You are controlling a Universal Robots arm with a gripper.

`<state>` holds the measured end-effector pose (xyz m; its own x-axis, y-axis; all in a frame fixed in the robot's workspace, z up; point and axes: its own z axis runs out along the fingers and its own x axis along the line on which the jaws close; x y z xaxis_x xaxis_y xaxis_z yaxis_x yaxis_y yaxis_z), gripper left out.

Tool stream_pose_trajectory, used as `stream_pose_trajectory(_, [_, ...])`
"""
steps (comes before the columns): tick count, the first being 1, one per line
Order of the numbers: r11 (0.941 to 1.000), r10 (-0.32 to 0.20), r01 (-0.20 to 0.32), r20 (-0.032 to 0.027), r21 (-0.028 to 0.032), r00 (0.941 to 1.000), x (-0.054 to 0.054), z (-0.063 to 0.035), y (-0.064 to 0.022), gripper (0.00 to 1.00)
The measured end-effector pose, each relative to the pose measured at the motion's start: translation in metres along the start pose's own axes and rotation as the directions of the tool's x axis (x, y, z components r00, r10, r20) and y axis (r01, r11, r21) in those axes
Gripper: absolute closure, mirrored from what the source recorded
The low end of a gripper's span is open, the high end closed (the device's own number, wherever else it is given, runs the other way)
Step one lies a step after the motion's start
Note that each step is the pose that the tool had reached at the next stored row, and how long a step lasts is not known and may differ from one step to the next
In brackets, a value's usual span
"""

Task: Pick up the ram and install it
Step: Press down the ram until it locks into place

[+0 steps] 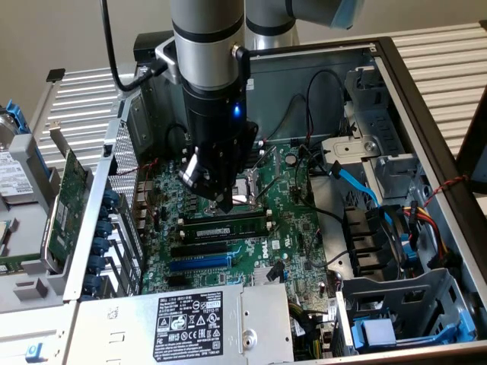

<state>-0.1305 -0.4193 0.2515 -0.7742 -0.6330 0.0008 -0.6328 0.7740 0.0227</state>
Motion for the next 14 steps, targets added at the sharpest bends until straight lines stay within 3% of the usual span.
stream_pose_trajectory(2, [0.9998,0.02,-0.02,-0.0014,0.0019,0.9998,0.0,-0.0001,-0.0001,0.9])
stream_pose_trajectory(5, [0.999,0.044,-0.044,-0.0081,0.0116,0.999,0.0,-0.0001,0.0,0.9])
stream_pose_trajectory(7, [0.9979,0.063,-0.063,-0.0098,0.0144,0.998,0.0,-0.0001,0.0,0.9])
stream_pose_trajectory(14, [0.988,0.154,-0.154,-0.0086,0.0154,0.9881,-0.0001,-0.0001,0.0,0.9])
